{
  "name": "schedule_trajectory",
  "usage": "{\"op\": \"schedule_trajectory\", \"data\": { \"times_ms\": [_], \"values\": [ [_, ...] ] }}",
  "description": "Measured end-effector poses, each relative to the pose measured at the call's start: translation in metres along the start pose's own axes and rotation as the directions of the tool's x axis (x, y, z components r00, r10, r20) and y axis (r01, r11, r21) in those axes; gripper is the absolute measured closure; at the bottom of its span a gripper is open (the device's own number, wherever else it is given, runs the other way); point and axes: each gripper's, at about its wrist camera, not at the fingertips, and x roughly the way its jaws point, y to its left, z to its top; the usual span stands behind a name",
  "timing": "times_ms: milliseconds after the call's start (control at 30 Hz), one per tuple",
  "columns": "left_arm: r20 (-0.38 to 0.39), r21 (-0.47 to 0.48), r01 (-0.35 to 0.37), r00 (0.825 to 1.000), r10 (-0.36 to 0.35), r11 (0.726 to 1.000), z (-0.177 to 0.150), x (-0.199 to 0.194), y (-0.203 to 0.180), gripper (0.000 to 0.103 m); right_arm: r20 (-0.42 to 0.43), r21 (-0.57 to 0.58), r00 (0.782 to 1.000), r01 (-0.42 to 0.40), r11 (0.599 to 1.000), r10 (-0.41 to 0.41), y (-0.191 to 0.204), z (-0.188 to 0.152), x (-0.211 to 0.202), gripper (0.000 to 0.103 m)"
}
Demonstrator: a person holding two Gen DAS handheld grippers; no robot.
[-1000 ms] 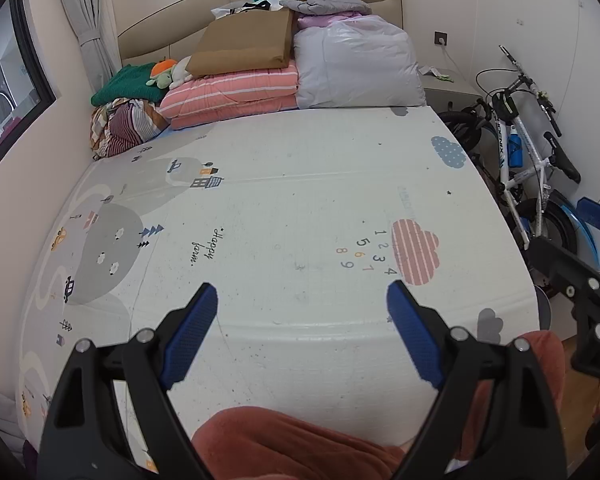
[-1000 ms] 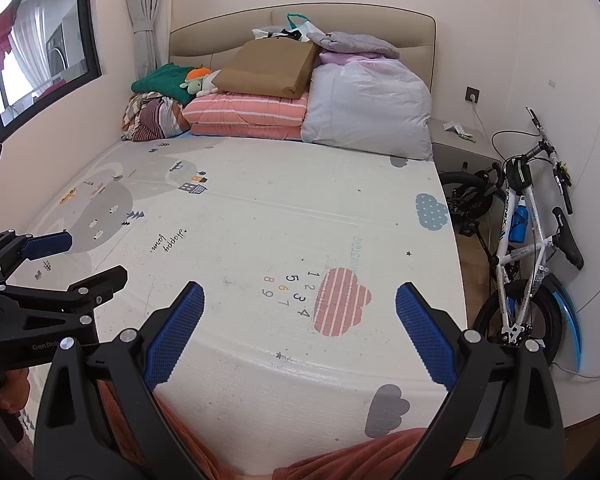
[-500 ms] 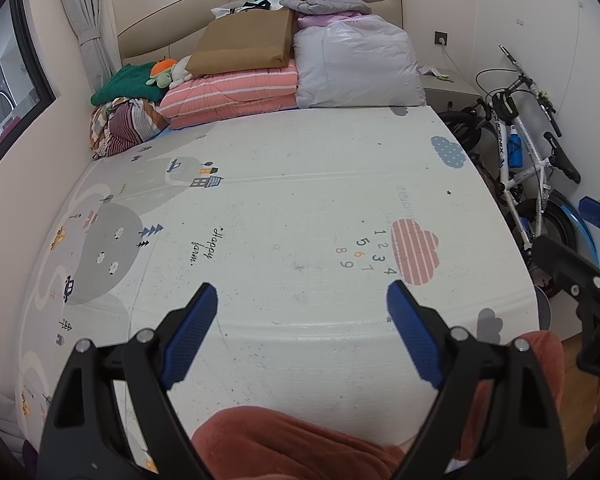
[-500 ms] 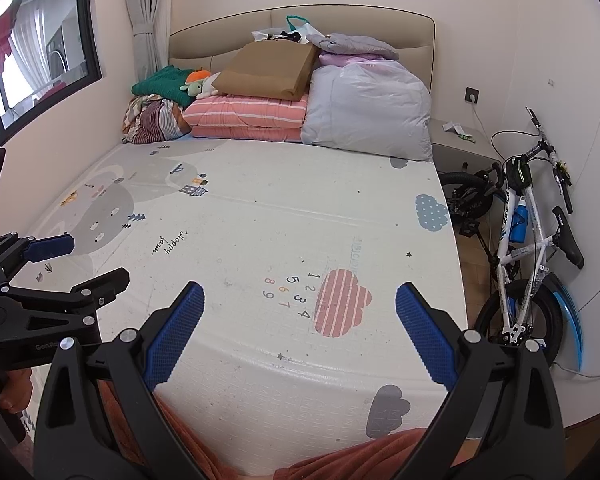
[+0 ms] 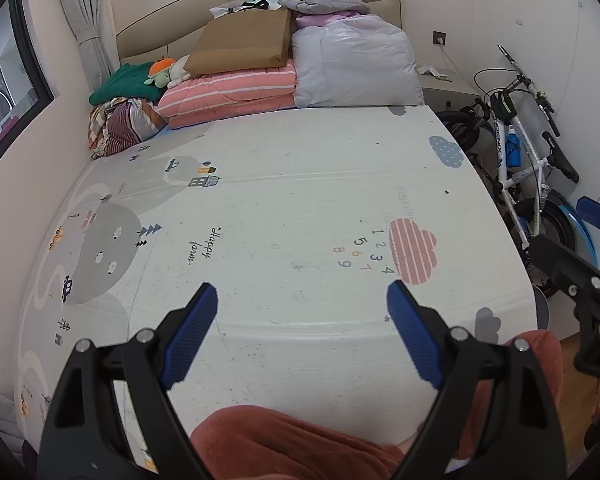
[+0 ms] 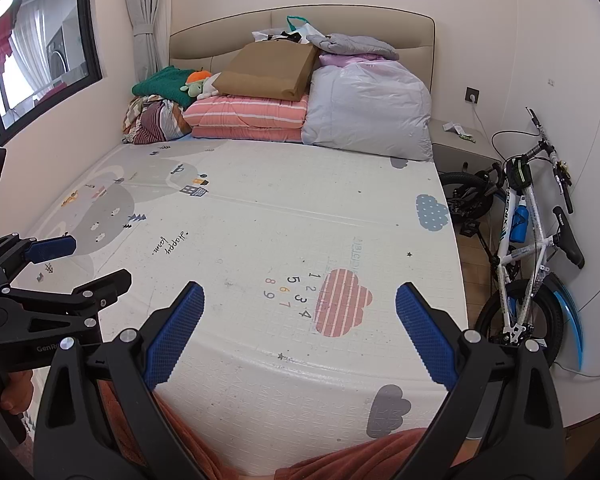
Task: Collect trash
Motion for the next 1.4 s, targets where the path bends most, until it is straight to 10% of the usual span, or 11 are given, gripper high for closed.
{"op": "schedule_trajectory", "data": {
  "times_ms": [1400],
  "values": [
    [0.001, -0.008, 0.010, 1.000, -0.010, 1.000, -0.002, -0.001, -0.008, 0.017, 0.000, 0.018, 1.000, 0.008, 1.000, -0.008, 0.010, 0.003, 0.000, 0.010]
  ]
}}
